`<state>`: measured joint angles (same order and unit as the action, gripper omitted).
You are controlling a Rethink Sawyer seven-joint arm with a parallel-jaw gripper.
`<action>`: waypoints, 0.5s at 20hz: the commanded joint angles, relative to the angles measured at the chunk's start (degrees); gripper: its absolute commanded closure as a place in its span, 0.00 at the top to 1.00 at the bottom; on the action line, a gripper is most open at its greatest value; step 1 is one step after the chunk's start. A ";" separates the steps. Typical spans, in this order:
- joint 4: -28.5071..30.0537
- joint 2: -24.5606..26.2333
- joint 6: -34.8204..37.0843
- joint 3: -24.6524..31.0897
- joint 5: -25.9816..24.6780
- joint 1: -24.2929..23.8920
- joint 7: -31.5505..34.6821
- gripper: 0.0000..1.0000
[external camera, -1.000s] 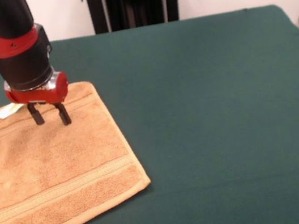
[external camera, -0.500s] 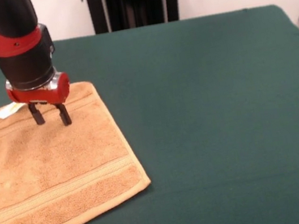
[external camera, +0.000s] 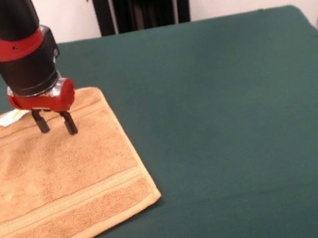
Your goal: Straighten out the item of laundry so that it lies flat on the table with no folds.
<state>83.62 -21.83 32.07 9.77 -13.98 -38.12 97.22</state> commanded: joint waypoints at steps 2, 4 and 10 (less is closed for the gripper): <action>7.86 8.05 -9.36 6.67 7.23 5.42 15.73 1.00; 8.15 8.32 -10.37 6.83 7.88 5.48 15.91 1.00; 9.05 8.76 -13.32 6.39 10.15 6.61 17.50 1.00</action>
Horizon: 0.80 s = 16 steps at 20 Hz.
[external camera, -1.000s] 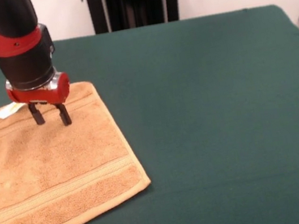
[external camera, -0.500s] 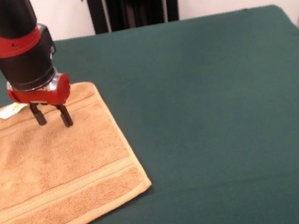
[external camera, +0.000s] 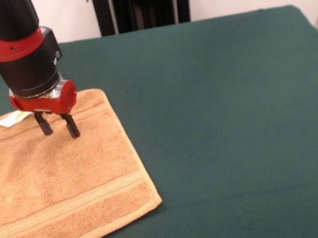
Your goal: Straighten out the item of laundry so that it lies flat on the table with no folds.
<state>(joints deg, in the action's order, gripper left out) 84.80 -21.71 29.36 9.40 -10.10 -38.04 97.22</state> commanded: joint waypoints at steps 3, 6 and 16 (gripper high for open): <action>8.00 8.66 -11.72 6.00 7.95 7.74 18.47 1.00; 8.08 8.75 -12.33 5.53 9.48 8.51 18.71 1.00; 8.34 8.77 -12.25 4.48 13.43 9.79 16.36 1.00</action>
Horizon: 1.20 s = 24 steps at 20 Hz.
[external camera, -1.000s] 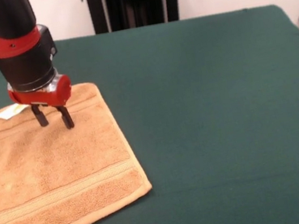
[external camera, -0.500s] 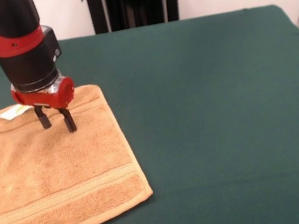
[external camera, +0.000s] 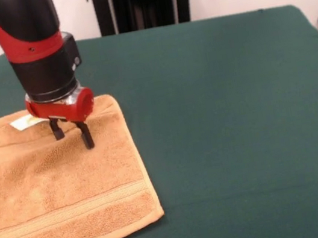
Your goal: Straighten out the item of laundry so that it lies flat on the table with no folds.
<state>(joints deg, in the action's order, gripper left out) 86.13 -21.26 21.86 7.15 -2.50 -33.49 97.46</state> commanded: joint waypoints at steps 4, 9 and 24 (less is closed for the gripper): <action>7.15 8.31 -4.69 6.44 6.85 5.35 14.85 1.00; 7.25 8.29 -4.64 6.27 7.60 5.31 13.66 1.00; 5.97 9.51 14.93 6.69 10.83 0.01 6.09 1.00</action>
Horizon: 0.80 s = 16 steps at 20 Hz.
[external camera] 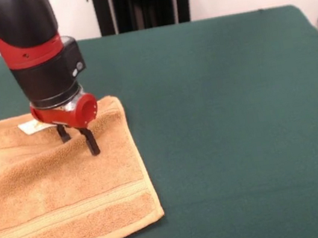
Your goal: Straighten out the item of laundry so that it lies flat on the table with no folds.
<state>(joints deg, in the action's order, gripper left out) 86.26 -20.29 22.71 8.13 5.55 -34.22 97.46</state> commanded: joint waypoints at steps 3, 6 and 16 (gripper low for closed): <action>5.89 7.89 18.26 4.69 2.72 0.25 4.93 1.00; 5.87 7.69 20.67 4.46 2.71 -0.22 4.26 1.00; 3.75 8.21 26.37 3.97 1.71 -0.46 3.75 1.00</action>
<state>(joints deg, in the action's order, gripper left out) 85.97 -19.21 38.51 8.17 6.96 -36.96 97.46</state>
